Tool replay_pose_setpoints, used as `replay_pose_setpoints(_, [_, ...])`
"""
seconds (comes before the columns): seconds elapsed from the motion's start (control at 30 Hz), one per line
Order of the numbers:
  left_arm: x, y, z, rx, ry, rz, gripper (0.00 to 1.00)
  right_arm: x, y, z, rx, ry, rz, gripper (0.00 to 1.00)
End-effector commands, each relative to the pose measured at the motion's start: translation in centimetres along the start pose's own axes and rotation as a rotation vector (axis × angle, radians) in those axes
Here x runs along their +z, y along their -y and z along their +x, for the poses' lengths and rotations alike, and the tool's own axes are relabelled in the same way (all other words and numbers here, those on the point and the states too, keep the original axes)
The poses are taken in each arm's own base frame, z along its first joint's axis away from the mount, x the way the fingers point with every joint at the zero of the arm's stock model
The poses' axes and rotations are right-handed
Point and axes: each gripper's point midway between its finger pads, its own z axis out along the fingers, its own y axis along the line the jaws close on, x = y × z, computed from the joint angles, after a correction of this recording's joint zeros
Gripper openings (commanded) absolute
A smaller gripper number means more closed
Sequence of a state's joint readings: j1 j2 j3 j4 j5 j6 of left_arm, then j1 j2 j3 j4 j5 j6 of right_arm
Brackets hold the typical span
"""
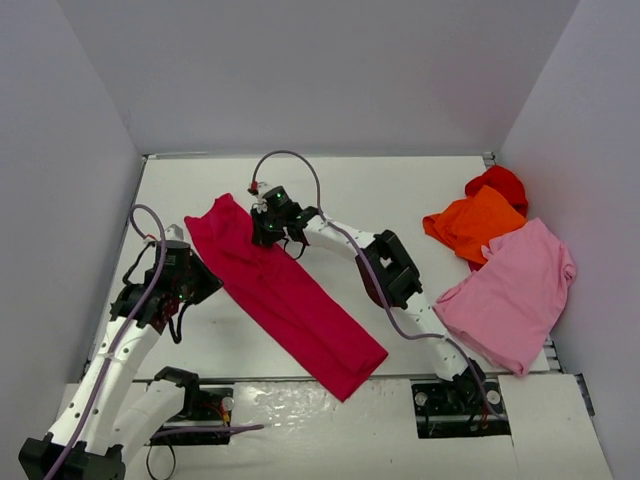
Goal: Fold and stack the t-shirts
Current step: Rotate the tshirt 90 degrees
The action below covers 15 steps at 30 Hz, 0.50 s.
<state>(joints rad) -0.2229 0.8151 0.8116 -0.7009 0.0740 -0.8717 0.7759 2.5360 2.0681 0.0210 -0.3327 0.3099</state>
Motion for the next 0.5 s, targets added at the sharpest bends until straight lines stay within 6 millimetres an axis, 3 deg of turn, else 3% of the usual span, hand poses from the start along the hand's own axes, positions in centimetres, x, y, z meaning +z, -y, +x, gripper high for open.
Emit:
replay_pose_setpoints(0.0, [-1.2, 0.7, 0.3, -0.019, 0.004, 0.049, 0.00, -0.9, -2.5, -1.8, 0.014, 0.010, -0.106, 0.00])
replay_pose_setpoints(0.1, [-1.6, 0.7, 0.3, -0.017, 0.003, 0.051, 0.00, -0.2, -1.2, -0.6, 0.037, -0.012, -0.078, 0.00])
replay_pose_setpoints(0.17, [-1.8, 0.9, 0.3, -0.011, -0.004, 0.059, 0.00, 0.1, 0.9, -0.1, 0.059, -0.016, -0.016, 0.00])
replay_pose_setpoints(0.33, [-2.2, 0.9, 0.3, 0.011, -0.013, 0.051, 0.00, -0.7, 9.1, 1.7, 0.157, -0.032, 0.209, 0.00])
replay_pose_setpoints(0.47, [-2.1, 0.9, 0.7, 0.012, -0.029, 0.060, 0.00, -2.6, 15.4, 1.2, 0.159, -0.005, 0.356, 0.00])
